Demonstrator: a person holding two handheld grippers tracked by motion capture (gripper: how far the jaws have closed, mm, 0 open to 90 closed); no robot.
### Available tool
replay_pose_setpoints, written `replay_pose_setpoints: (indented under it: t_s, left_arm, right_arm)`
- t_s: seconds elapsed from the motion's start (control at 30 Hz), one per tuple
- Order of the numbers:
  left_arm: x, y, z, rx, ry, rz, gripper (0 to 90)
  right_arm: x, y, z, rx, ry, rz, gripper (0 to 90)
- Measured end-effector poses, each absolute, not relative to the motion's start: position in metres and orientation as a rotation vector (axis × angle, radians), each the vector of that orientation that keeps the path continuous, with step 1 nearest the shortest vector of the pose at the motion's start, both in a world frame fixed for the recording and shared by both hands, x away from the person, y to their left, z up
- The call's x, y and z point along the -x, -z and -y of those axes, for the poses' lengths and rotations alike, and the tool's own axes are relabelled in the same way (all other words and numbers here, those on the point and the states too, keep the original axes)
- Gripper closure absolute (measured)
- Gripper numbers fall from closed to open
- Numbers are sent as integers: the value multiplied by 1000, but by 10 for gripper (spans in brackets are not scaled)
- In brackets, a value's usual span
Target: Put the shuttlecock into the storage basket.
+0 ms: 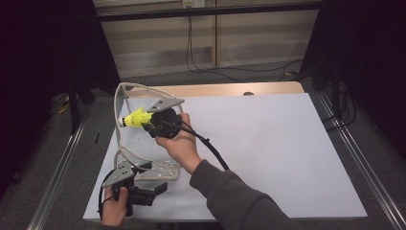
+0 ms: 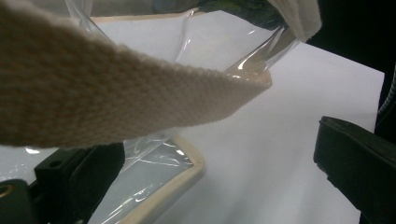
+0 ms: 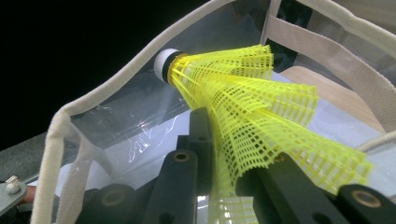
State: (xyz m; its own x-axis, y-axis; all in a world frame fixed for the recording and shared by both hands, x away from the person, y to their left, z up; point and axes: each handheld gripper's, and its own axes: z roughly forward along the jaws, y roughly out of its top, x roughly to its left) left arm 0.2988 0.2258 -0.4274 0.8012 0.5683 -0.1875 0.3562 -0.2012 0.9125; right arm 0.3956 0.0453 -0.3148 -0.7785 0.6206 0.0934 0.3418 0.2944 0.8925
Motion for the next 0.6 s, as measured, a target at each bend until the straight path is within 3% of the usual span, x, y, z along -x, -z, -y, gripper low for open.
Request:
replay_pose_setpoints:
  t_s: [0.6]
  left_arm:
    - [-298,427,-226,-1804,-226,-715,20]
  right_arm:
    - [-394,315,-55,-891,-1490,-2299,824]
